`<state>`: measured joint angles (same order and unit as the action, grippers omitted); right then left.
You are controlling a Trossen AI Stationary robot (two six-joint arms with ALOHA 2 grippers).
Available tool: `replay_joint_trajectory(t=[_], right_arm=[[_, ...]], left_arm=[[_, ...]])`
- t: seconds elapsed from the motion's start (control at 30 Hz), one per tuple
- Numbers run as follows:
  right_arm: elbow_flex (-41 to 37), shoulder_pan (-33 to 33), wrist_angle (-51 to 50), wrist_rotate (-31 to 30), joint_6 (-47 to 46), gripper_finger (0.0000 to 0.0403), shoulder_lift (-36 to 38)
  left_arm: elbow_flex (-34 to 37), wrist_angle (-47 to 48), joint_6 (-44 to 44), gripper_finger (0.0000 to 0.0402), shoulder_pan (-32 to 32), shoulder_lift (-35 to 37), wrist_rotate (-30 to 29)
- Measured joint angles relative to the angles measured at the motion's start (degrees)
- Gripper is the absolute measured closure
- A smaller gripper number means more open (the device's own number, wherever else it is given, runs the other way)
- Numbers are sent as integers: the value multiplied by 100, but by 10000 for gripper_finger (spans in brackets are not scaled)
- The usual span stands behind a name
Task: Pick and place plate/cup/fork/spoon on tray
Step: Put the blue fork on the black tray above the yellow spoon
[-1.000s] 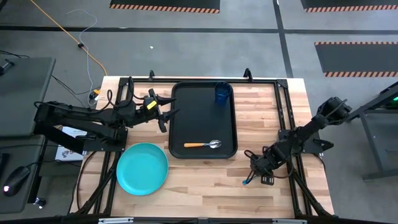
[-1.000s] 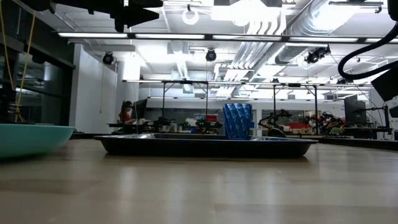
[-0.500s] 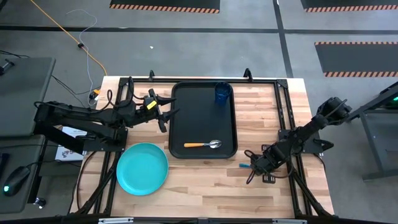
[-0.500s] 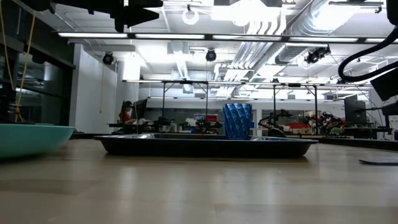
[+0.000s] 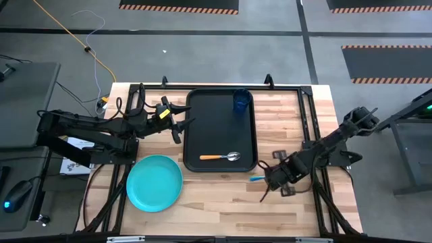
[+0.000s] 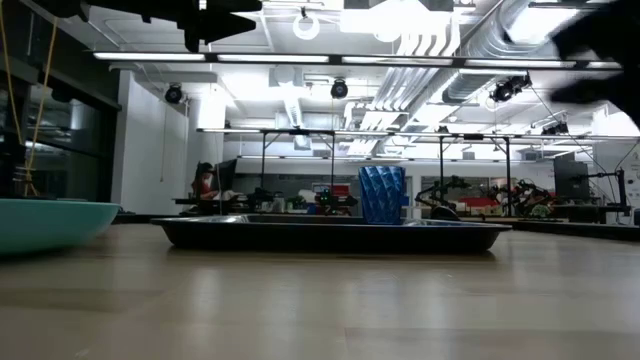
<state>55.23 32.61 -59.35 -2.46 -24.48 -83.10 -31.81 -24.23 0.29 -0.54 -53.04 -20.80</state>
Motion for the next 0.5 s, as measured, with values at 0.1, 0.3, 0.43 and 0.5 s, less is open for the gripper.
replay_joint_trajectory(t=[0.1,0.3,0.43,0.5], right_arm=[[588,-252,-2,-651,618,400,12],[1103,-1085,325,-1489,1636,401,21],[1041,-1824,638,-1466,2150,402,-97],[1034,-2167,779,-1468,2331,402,-304]], left_arm=[[0,0,0,186,0,0,0],[0,0,0,186,0,0,0],[0,2,0,186,0,0,0],[0,-4,0,186,0,0,0]])
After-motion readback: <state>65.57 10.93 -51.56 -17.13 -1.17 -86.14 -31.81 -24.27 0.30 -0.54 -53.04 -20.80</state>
